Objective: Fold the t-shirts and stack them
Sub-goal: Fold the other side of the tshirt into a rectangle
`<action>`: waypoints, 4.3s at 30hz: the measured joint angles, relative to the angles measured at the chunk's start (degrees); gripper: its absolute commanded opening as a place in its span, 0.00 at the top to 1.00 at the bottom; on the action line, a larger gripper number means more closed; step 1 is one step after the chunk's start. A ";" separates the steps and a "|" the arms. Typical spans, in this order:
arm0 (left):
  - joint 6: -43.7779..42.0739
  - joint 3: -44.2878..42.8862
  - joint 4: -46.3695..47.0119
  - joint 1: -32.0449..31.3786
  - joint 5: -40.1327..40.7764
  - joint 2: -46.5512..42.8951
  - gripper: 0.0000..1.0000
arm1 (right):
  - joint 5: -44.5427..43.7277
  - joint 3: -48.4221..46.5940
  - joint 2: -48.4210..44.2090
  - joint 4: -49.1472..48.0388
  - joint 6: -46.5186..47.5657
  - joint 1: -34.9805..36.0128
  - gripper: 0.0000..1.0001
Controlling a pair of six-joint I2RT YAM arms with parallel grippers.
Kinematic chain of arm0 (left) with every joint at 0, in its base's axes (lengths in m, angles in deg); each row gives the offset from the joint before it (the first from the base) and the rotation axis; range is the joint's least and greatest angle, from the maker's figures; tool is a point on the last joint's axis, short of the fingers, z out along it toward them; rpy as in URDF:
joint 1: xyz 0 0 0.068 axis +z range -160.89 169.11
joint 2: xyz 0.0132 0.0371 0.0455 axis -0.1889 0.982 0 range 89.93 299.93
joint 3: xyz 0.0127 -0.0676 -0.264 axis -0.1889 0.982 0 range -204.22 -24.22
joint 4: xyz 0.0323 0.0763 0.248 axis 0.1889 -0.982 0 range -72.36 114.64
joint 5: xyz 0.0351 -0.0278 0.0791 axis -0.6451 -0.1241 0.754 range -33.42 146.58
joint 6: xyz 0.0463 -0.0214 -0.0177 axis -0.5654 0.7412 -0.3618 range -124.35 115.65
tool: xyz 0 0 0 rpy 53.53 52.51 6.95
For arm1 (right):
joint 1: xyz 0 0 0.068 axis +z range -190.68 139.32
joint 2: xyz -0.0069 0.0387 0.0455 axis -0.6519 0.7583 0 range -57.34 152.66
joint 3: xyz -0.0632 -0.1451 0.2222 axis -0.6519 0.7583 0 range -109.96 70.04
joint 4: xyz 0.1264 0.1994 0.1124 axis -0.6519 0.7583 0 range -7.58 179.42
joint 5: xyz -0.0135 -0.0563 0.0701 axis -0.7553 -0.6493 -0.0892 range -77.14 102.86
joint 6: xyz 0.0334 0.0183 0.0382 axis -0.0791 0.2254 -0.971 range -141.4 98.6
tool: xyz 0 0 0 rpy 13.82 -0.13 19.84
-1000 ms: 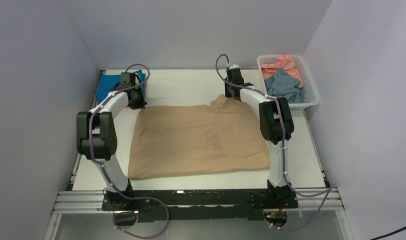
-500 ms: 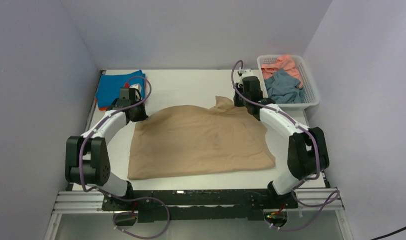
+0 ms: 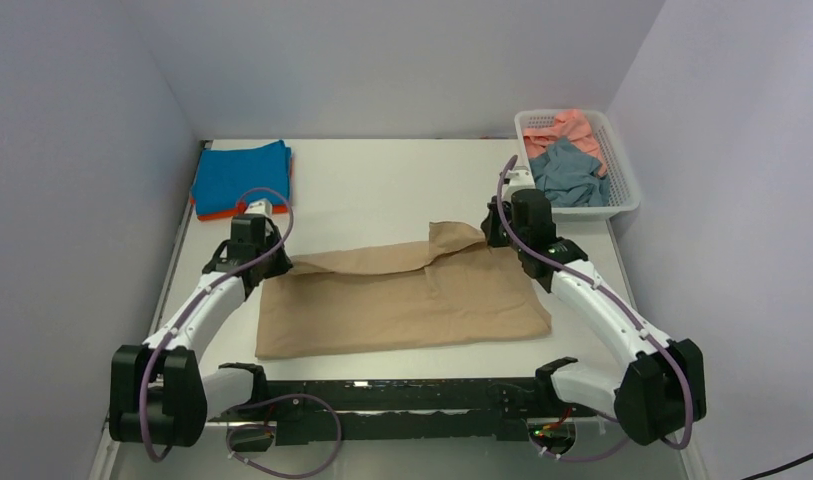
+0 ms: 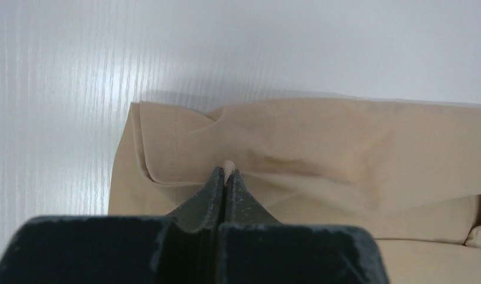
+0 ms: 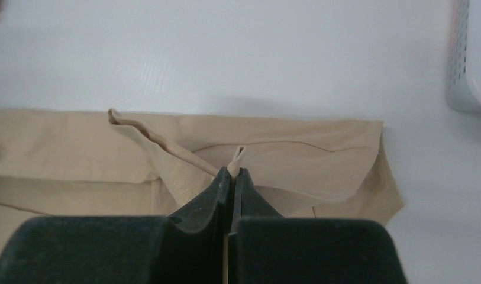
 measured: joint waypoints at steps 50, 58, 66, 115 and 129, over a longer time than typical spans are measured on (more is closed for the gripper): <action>19.50 6.08 -8.55 -2.60 -0.79 -19.69 0.00 | 1.66 14.03 -24.46 15.93 -24.61 0.04 0.00; 16.57 0.09 -0.11 -7.28 -9.73 8.13 0.01 | 8.39 14.23 -1.95 1.90 -25.55 0.15 0.00; 16.02 1.97 -6.12 -7.48 -5.07 6.84 0.01 | 4.11 15.63 0.35 2.23 -26.36 0.15 0.00; 16.79 5.01 -3.67 -8.96 -11.63 4.59 0.01 | 18.51 0.81 19.93 -0.52 -13.81 10.64 0.00; 16.83 4.22 -1.09 -8.92 -12.00 7.23 0.01 | 28.87 8.26 2.12 8.20 -10.25 21.20 0.00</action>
